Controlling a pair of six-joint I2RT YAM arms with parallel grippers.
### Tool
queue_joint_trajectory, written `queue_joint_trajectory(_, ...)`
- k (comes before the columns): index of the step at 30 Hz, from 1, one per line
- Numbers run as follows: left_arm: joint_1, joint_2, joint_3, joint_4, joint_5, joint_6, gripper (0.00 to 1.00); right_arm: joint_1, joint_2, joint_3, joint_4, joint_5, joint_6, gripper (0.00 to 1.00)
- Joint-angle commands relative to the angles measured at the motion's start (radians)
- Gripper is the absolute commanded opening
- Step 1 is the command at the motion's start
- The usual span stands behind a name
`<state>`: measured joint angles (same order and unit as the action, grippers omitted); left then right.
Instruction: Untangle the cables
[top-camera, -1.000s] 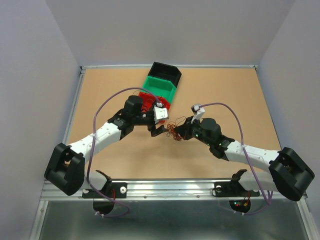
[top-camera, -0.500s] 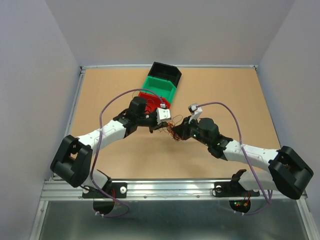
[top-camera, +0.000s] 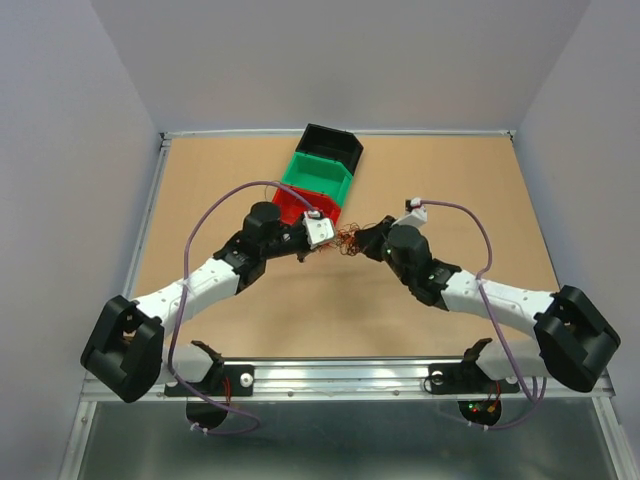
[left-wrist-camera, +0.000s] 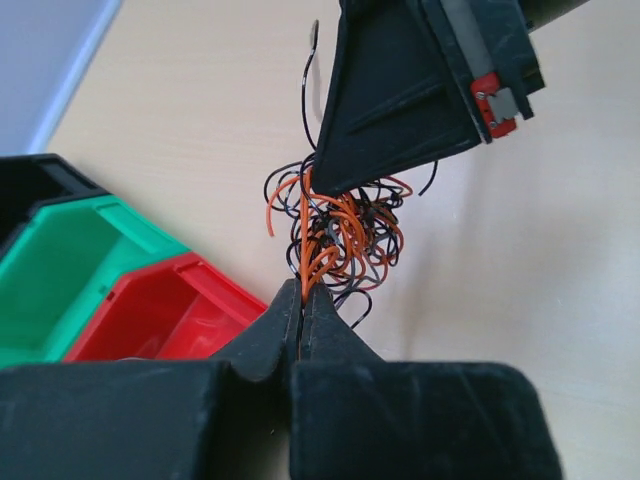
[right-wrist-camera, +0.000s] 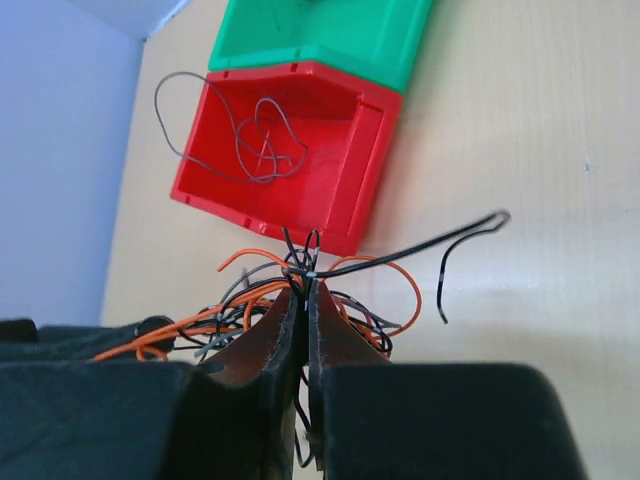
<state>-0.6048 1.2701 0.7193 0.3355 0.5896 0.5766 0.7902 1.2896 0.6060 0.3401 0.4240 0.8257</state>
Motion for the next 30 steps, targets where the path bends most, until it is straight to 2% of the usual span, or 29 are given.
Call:
queue_joint_trajectory(1, 0.048, -0.116, -0.024, 0.074, -0.05, -0.032, 0.0, -0.251, 0.025, 0.001, -0.378, 0.32, 0.202, 0.04)
queue_joint_trajectory(5, 0.062, -0.137, -0.04, 0.102, -0.062, -0.041, 0.0, -0.292, -0.114, -0.038, -0.451, 0.421, 0.28, 0.01)
queue_joint_trajectory(6, 0.065, -0.135, -0.041, 0.106, -0.068, -0.043, 0.0, -0.293, -0.146, -0.049, -0.452, 0.439, 0.282, 0.07)
queue_joint_trajectory(7, 0.068, -0.135, -0.041, 0.106, -0.07, -0.044, 0.0, -0.295, -0.173, -0.057, -0.451, 0.447, 0.28, 0.2)
queue_joint_trajectory(8, 0.069, -0.13, -0.041, 0.109, -0.073, -0.043, 0.0, -0.295, -0.196, -0.06, -0.452, 0.452, 0.256, 0.29)
queue_joint_trajectory(9, 0.073, -0.123, -0.041, 0.112, -0.076, -0.043, 0.0, -0.296, -0.237, -0.063, -0.449, 0.45, 0.245, 0.32)
queue_joint_trajectory(11, 0.079, -0.118, -0.041, 0.115, -0.073, -0.043, 0.0, -0.296, -0.265, -0.069, -0.449, 0.456, 0.234, 0.26)
queue_joint_trajectory(15, 0.085, -0.106, -0.04, 0.119, -0.077, -0.038, 0.0, -0.298, -0.286, -0.072, -0.451, 0.458, 0.227, 0.0)
queue_joint_trajectory(20, 0.109, -0.113, -0.041, 0.143, -0.1, -0.069, 0.0, -0.298, -0.351, -0.08, -0.479, 0.548, 0.255, 0.01)
queue_joint_trajectory(24, 0.16, -0.147, -0.05, 0.227, -0.158, -0.138, 0.0, -0.31, -0.497, -0.106, -0.541, 0.64, 0.276, 0.01)
queue_joint_trajectory(26, 0.226, -0.173, -0.064, 0.278, -0.214, -0.217, 0.0, -0.315, -0.564, -0.118, -0.567, 0.689, 0.28, 0.01)
queue_joint_trajectory(28, 0.313, -0.199, -0.086, 0.359, -0.221, -0.314, 0.0, -0.315, -0.648, -0.129, -0.592, 0.728, 0.286, 0.01)
queue_joint_trajectory(30, 0.355, -0.227, -0.106, 0.422, -0.217, -0.375, 0.0, -0.315, -0.717, -0.127, -0.618, 0.749, 0.286, 0.01)
